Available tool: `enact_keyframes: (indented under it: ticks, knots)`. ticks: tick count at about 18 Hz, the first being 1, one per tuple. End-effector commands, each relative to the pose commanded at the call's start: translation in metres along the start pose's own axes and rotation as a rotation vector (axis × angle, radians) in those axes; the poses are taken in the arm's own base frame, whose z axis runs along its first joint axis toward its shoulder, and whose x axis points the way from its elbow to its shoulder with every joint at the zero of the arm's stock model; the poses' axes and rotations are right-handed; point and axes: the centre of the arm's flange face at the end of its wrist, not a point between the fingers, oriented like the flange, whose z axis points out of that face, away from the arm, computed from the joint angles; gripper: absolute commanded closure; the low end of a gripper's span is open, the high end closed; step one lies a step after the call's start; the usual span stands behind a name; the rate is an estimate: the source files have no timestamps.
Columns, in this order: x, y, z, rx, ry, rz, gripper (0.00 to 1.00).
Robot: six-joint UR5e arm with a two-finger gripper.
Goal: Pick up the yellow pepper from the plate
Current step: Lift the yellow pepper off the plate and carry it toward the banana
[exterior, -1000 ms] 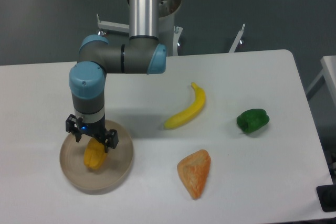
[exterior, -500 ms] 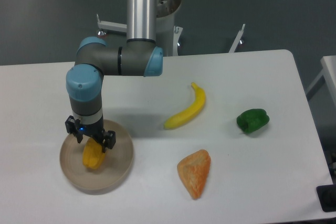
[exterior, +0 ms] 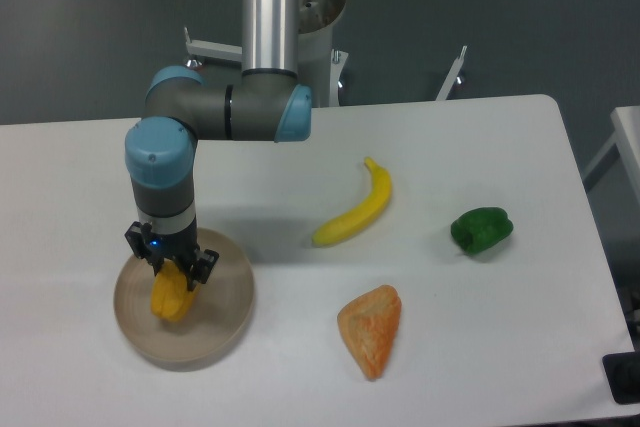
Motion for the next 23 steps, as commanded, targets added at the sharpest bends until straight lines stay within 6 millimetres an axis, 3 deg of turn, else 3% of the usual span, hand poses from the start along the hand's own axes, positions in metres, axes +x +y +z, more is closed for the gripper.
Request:
enact_keyframes:
  ticks: [4, 9, 14, 20, 23]
  knots:
    - [-0.051, 0.015, -0.054, 0.009, -0.124, 0.129, 0.61]
    - [-0.120, 0.041, -0.092, -0.025, -0.145, 0.221, 0.61]
    - [-0.173, 0.065, -0.104, -0.065, -0.150, 0.327, 0.60]
    - [-0.204, 0.079, -0.104, -0.083, -0.154, 0.415, 0.61]
    - [-0.208, 0.079, -0.104, -0.083, -0.158, 0.419, 0.61]
